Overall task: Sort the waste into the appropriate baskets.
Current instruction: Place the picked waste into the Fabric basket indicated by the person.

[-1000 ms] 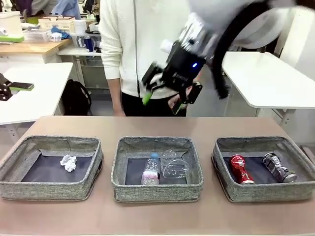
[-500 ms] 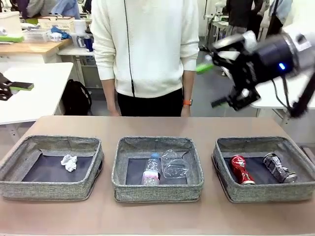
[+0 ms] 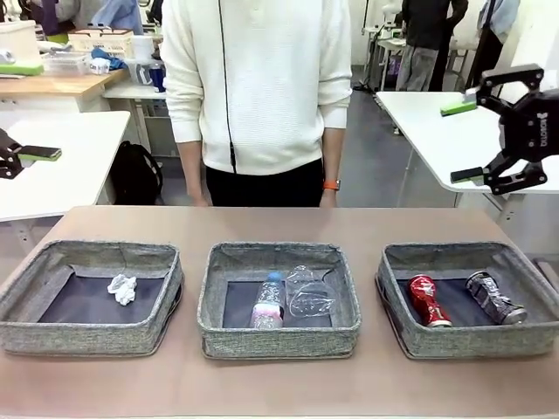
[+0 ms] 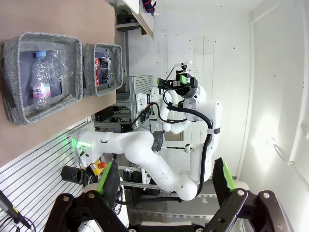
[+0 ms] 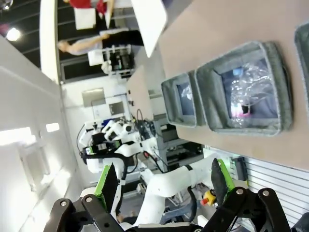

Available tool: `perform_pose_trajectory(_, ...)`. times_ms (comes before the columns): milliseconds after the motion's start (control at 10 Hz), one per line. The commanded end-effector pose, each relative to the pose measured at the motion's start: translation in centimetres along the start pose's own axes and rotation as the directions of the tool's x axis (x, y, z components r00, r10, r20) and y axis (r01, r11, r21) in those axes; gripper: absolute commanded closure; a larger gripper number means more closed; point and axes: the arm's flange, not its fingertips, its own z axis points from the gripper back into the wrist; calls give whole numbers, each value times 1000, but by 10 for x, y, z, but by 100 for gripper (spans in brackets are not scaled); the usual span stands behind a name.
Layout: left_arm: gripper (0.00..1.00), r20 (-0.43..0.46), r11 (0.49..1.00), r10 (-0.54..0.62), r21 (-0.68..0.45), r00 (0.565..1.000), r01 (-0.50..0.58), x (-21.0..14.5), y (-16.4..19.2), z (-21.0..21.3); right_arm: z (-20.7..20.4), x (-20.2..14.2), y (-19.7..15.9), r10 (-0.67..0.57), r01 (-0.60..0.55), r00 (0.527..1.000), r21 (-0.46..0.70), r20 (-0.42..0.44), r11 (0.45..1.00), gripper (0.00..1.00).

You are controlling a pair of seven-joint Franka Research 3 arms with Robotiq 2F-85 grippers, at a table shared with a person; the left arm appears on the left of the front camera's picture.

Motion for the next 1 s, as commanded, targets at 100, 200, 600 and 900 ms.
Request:
perform_pose_trajectory(100, 0, -4, 1000, -17, -21, 1000, 17, -1, -1, 0, -8, -1, 5, -8, 8, 1000, -2, 4, 1000, 0)
perform_pose_trajectory(200, 0, -4, 1000, -17, -21, 1000, 17, -1, -1, 0, -8, -1, 5, -8, 8, 1000, -2, 4, 1000, 0)
perform_pose_trajectory(600, 0, -4, 1000, -17, -21, 1000, 17, -1, -1, 0, -8, -1, 5, -8, 8, 1000, -2, 4, 1000, 0)
perform_pose_trajectory(900, 0, -4, 1000, -17, -21, 1000, 17, -1, -1, 0, -8, -1, 5, -8, 8, 1000, -2, 4, 1000, 0)
